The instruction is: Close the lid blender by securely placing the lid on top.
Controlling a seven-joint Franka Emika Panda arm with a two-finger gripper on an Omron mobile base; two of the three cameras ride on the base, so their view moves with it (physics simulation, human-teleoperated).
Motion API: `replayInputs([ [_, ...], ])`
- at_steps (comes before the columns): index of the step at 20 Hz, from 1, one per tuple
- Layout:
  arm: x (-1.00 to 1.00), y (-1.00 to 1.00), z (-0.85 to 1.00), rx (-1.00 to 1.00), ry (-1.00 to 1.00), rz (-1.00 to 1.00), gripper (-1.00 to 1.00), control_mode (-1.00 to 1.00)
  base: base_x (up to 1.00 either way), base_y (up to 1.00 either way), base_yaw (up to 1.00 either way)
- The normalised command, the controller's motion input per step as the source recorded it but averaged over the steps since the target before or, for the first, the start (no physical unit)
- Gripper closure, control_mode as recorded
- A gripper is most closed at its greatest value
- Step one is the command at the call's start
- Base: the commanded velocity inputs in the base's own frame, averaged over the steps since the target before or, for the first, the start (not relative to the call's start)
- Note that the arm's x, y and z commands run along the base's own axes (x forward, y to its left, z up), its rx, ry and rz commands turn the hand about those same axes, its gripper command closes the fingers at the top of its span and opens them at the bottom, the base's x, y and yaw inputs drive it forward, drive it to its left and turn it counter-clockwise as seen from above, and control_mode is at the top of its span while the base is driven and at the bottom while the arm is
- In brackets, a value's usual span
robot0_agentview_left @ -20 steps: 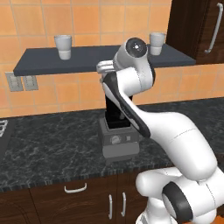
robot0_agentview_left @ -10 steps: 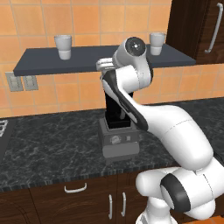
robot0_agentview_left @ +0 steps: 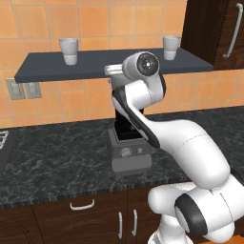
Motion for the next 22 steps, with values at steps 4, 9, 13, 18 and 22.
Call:
replayInputs([
  [4, 0.00, 0.00, 0.35, 0.00, -0.04, 0.00, 1.00, -1.00, 0.00, 0.00, 0.00],
  [9, 0.00, 0.00, 0.29, 0.00, 0.00, 0.00, 1.00, -1.00, 0.00, 0.00, 0.00],
  [13, 0.00, 0.00, 0.22, 0.00, 0.00, 0.00, 1.00, -1.00, 0.00, 0.00, 0.00],
  [18, -0.13, 0.00, 0.04, 0.00, 0.00, 0.00, 1.00, -1.00, 0.00, 0.00, 0.00],
  [22, -0.31, -0.01, 0.00, 0.00, 0.00, 0.00, 1.00, -1.00, 0.00, 0.00, 0.00],
])
